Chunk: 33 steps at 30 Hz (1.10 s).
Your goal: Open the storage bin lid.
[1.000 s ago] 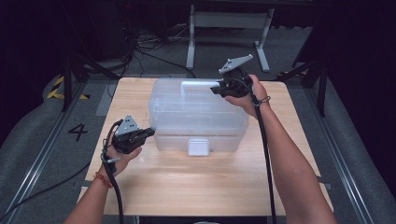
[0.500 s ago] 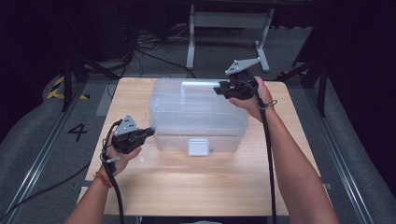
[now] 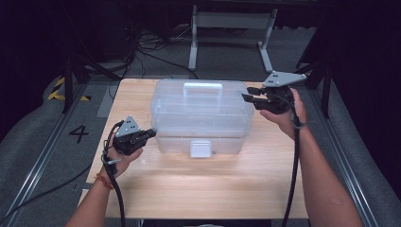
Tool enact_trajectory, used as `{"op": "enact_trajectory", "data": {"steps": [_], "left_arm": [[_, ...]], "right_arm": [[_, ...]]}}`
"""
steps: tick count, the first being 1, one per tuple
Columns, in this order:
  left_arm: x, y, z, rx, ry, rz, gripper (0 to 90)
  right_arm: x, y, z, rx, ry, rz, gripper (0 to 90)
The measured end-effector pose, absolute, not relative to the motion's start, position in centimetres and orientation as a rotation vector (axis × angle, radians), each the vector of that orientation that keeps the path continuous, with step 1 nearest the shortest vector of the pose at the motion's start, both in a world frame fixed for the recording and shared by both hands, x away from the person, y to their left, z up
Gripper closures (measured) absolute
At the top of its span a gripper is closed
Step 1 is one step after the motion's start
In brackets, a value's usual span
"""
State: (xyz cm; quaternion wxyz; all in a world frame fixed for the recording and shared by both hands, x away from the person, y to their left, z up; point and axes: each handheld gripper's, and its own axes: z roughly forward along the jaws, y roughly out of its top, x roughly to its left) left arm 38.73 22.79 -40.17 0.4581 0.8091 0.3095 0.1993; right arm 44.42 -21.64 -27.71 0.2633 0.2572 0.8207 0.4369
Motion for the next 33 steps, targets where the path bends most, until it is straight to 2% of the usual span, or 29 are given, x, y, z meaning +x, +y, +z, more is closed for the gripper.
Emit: {"op": "enact_trajectory", "data": {"steps": [6, 12, 25, 33], "left_arm": [[38.7, 22.7, -40.1, 1.999, 0.767, 0.497, 90.0], [38.7, 22.8, -40.1, 1.999, 0.765, 0.497, 90.0], [38.8, 22.8, -39.9, 1.986, 0.767, 0.496, 90.0], [38.9, 22.7, -39.7, 1.977, 0.763, 0.504, 90.0]], "right_arm": [[43.3, -25.7, -29.4, 0.769, 2.177, 1.215, 69.7], [42.6, -27.6, -31.4, 0.797, 2.173, 1.203, 69.3], [41.8, -27.5, -37.2, 0.813, 2.278, 1.192, 63.5], [41.7, -26.4, -38.7, 0.796, 2.294, 1.214, 58.8]]}}
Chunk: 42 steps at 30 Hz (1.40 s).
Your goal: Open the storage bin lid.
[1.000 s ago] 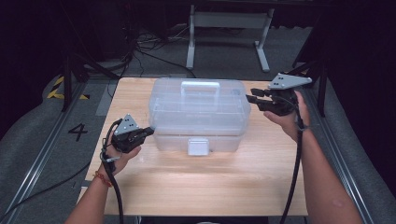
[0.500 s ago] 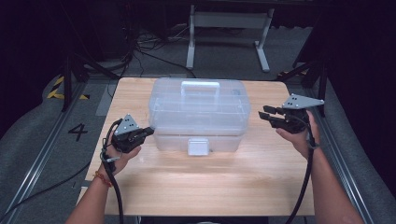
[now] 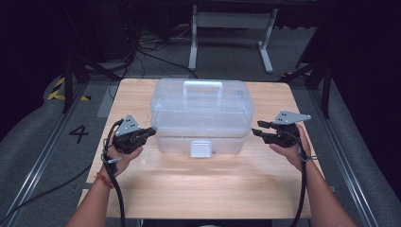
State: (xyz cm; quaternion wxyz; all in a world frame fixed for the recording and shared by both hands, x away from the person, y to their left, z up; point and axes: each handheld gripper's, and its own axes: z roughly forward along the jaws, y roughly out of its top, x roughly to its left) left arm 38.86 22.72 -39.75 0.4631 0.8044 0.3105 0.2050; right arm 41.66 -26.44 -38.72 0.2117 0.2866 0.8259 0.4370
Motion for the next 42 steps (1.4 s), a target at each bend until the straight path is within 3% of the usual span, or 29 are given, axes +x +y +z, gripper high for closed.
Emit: {"op": "enact_trajectory", "data": {"steps": [25, 42], "left_arm": [[39.2, 22.9, -39.9, 1.988, 0.775, 0.524, 90.0], [39.2, 22.7, -40.3, 1.995, 0.77, 0.525, 89.3]], "right_arm": [[41.5, -25.1, -39.2, 0.757, 2.17, 1.259, 55.8], [41.7, -24.8, -37.4, 0.765, 2.066, 1.313, 57.6]]}}
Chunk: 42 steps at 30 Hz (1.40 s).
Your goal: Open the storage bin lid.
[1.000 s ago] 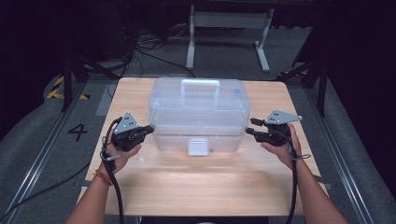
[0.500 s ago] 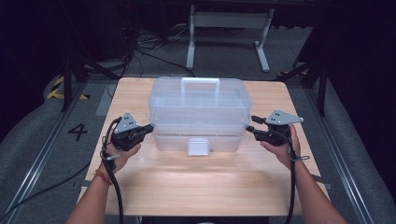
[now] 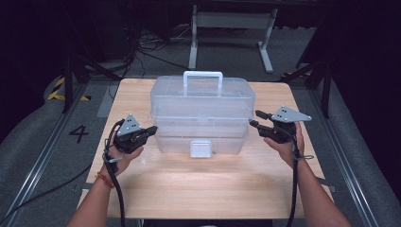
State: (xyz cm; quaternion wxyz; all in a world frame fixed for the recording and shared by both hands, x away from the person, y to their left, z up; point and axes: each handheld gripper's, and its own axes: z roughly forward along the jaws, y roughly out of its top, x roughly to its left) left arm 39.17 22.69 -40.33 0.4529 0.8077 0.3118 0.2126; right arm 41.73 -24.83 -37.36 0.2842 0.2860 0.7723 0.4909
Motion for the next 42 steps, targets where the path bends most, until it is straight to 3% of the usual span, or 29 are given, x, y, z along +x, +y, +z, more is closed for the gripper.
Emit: {"op": "enact_trajectory", "data": {"steps": [42], "left_arm": [[39.4, 22.7, -40.6, 1.981, 0.762, 0.51, 89.7]], "right_arm": [[44.3, -22.4, -34.1, 0.827, 1.862, 1.294, 64.5]]}}
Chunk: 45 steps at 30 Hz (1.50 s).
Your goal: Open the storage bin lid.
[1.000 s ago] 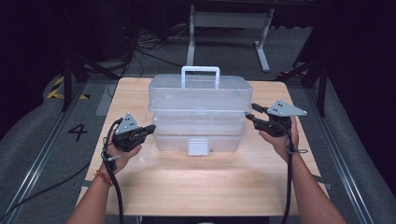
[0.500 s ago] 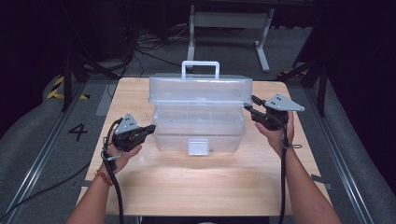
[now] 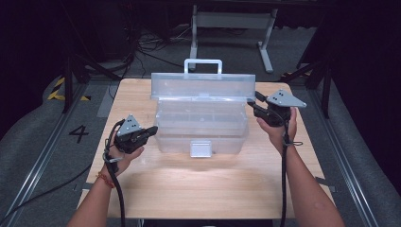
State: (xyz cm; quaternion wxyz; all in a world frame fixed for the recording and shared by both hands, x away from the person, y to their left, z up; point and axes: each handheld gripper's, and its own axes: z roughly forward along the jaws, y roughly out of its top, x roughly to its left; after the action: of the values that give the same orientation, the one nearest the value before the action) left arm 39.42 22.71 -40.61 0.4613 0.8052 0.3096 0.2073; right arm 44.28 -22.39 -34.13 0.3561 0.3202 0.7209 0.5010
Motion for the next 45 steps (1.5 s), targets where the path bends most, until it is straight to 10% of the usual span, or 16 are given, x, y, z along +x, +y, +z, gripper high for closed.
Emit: {"op": "enact_trajectory", "data": {"steps": [45], "left_arm": [[39.6, 22.5, -40.7, 1.983, 0.761, 0.515, 89.7]], "right_arm": [[47.6, -22.1, -31.5, 0.862, 1.852, 1.249, 71.1]]}}
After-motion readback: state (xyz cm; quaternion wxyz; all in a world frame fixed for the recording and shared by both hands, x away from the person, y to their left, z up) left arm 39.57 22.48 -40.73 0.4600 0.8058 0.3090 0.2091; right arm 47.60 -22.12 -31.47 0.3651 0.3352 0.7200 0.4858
